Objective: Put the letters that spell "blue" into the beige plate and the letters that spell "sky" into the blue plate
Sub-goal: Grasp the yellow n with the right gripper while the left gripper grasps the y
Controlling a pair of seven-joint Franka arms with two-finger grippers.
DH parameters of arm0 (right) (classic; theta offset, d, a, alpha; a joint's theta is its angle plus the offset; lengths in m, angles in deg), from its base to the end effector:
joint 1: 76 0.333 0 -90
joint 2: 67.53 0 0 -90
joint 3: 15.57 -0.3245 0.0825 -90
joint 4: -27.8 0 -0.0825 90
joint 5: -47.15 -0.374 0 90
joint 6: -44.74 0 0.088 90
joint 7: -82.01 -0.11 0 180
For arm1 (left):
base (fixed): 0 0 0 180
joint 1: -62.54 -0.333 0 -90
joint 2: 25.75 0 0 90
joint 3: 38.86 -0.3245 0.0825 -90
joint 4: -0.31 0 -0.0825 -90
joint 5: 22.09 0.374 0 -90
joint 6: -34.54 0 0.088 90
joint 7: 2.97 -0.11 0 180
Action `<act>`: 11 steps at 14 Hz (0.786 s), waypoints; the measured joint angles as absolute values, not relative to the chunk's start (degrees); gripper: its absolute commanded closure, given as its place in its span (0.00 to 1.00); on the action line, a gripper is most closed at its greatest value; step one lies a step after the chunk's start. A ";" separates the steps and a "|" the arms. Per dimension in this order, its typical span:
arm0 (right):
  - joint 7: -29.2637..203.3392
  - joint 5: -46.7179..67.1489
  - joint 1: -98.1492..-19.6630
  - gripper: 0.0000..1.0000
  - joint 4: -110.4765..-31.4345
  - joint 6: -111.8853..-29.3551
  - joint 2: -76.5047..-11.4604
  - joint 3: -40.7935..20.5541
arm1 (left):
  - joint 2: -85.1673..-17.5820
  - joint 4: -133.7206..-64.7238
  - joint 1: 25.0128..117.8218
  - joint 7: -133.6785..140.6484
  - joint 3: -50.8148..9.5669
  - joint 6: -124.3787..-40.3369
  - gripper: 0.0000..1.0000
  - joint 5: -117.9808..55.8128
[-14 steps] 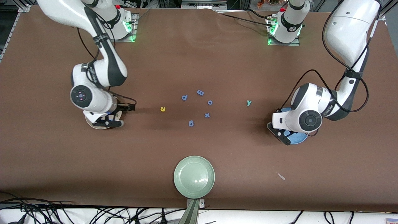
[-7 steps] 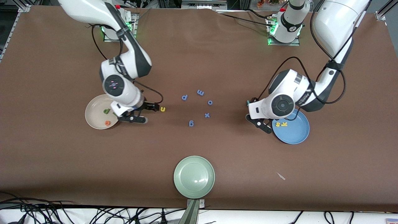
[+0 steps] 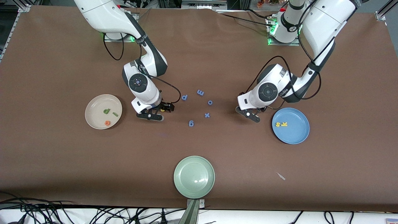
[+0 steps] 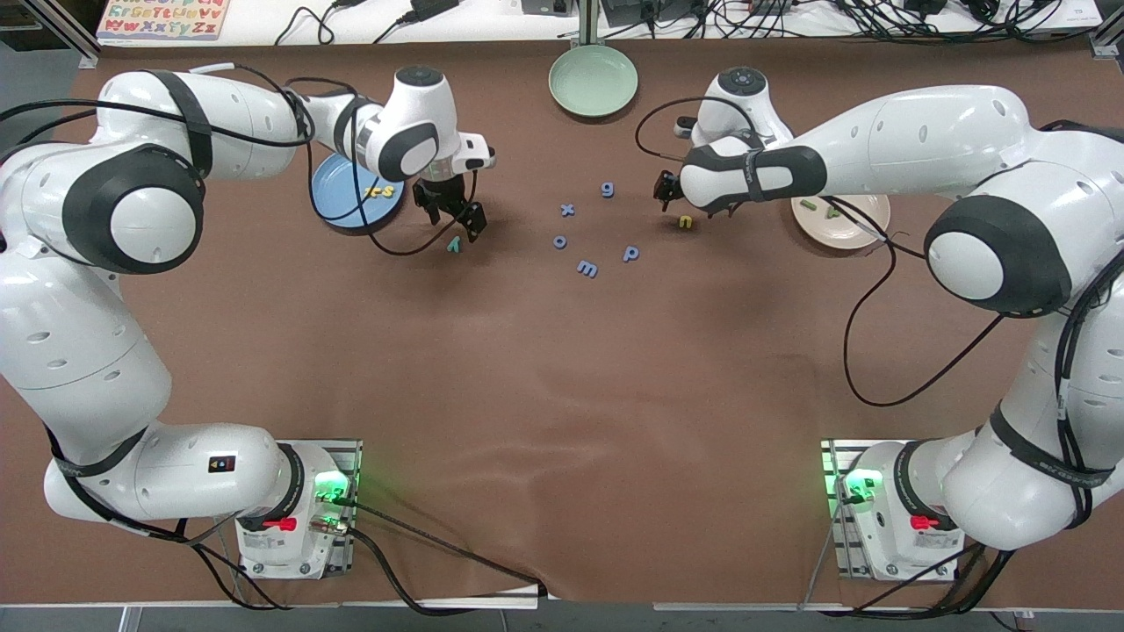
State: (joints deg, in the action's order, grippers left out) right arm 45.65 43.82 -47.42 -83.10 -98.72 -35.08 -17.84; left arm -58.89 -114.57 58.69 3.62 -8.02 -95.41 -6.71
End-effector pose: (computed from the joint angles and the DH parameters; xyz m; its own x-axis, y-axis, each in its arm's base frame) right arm 0.5342 0.3175 0.2022 0.9885 -0.1477 -0.0328 -0.1491 -0.9878 -0.0453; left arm 0.5186 -0.2519 0.1968 0.8464 -0.4879 -0.2133 -0.4785 -0.8727 0.0973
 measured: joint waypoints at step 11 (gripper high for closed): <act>45.64 43.83 -46.76 0.76 -85.18 -102.85 -34.24 -17.74 | -58.52 -118.07 58.43 4.01 -8.27 -98.19 0.96 -4.05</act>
